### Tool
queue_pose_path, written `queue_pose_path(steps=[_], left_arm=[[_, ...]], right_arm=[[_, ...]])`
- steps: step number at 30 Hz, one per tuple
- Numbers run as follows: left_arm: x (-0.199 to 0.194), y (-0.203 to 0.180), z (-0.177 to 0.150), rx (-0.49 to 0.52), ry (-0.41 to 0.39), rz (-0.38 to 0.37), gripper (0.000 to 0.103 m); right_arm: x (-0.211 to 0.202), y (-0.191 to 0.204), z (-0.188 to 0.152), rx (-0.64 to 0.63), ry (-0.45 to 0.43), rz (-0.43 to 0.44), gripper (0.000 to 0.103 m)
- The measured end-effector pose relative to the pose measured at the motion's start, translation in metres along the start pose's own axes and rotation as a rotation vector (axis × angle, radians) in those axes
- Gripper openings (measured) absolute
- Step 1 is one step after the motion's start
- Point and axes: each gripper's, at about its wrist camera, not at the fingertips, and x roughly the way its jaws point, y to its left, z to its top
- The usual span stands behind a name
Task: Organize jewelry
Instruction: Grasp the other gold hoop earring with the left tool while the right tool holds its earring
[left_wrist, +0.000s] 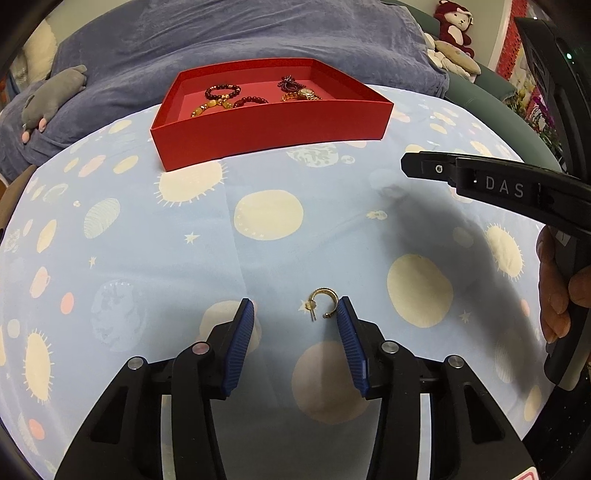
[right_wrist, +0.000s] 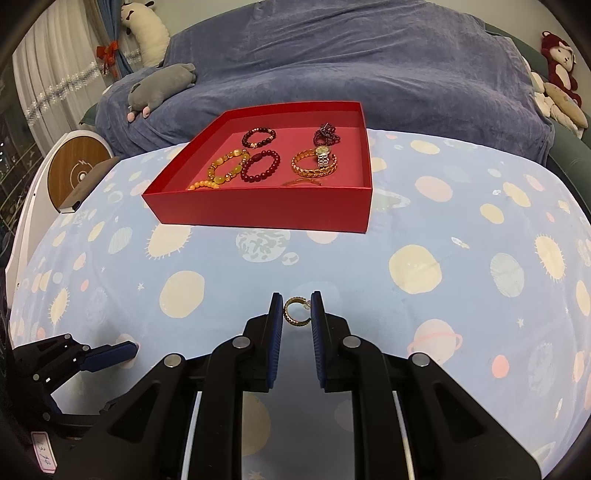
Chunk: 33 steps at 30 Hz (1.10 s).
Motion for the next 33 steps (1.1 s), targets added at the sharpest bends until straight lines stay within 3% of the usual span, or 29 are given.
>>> queue_pose_path(steps=[12,14,21,33], left_arm=[[0.006,-0.006,0.004,0.006,-0.022,0.021,0.044],[0.006,-0.008,0.004,0.014,-0.026,0.027,0.041],[0.005,-0.011,0.005,0.025,-0.03,0.002,0.016],[0.0,-0.005,0.017,-0.001,-0.042,-0.016,0.016]], right_arm=[[-0.001,0.002,0.0,-0.007,0.002,0.008,0.015],[-0.001,0.003,0.0,-0.006,0.003,0.01,0.015],[-0.001,0.004,-0.001,-0.003,0.001,0.01,0.015],[-0.005,0.004,0.003,0.001,-0.012,0.022,0.015]])
